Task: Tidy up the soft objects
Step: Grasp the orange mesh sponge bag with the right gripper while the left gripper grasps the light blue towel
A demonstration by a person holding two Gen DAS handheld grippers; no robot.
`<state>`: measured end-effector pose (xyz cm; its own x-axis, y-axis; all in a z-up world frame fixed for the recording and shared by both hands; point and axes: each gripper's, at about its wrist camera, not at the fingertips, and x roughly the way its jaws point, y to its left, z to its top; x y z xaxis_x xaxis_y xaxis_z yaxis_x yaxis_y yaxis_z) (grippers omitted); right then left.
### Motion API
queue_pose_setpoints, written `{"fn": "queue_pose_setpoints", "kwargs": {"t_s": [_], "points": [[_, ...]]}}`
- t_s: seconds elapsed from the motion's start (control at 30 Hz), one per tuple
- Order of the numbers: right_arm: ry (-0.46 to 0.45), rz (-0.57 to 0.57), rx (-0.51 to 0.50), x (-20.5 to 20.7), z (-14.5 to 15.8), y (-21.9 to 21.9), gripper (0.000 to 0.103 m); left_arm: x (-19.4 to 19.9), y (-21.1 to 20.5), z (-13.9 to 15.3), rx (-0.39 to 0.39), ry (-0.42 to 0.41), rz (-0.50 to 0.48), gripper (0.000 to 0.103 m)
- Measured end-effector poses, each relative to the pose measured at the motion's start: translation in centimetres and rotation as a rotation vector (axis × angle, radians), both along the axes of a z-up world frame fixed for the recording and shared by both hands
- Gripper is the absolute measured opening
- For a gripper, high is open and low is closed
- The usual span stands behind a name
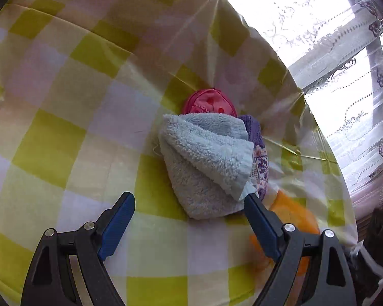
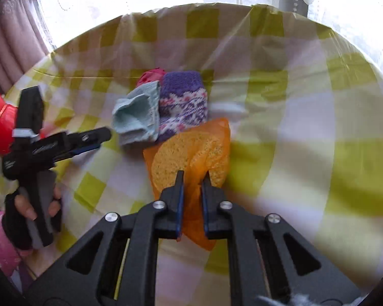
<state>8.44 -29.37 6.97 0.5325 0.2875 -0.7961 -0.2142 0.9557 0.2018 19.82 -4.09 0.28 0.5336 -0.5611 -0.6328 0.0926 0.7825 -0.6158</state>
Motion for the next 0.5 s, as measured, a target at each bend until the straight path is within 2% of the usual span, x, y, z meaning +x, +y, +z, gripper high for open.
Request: {"fn": "queue_pose_setpoints", "kwargs": {"t_s": [0.13, 0.23, 0.27, 0.3, 0.33, 0.37, 0.4, 0.47, 0.5], "points": [[0.044, 0.028, 0.137, -8.3, -1.8, 0.1, 0.014, 2.4, -1.1, 0.4, -0.041, 0.009, 0.059, 0.088], [0.113, 0.038, 0.144, -12.1, -4.3, 1.1, 0.015, 4.4, -3.1, 0.2, 0.023, 0.022, 0.064, 0.088], [0.092, 0.033, 0.151, -13.1, -4.3, 1.1, 0.015, 4.4, -3.8, 0.3, 0.069, 0.008, 0.053, 0.088], [0.101, 0.047, 0.169, -13.5, -4.4, 1.2, 0.015, 4.1, -4.4, 0.7, 0.127, -0.005, 0.04, 0.08], [0.096, 0.045, 0.159, -13.8, -4.2, 1.3, 0.015, 3.4, -4.7, 0.9, 0.166, -0.014, 0.025, 0.044], [0.073, 0.037, 0.133, -14.1, -3.8, 1.3, 0.015, 2.3, -4.7, 1.1, 0.18, -0.02, -0.003, 0.023], [0.052, 0.037, 0.121, -14.3, -3.5, 1.4, 0.015, 1.1, -4.5, 1.1, 0.178, -0.016, -0.031, 0.014], [0.022, 0.036, 0.151, -14.4, -3.0, 1.2, 0.015, -2.5, -3.0, 1.2, 0.18, -0.021, -0.04, 0.014], [0.009, 0.027, 0.169, -14.7, -2.8, 1.1, 0.015, -4.5, -2.2, 1.3, 0.21, -0.035, -0.037, 0.014]]}}
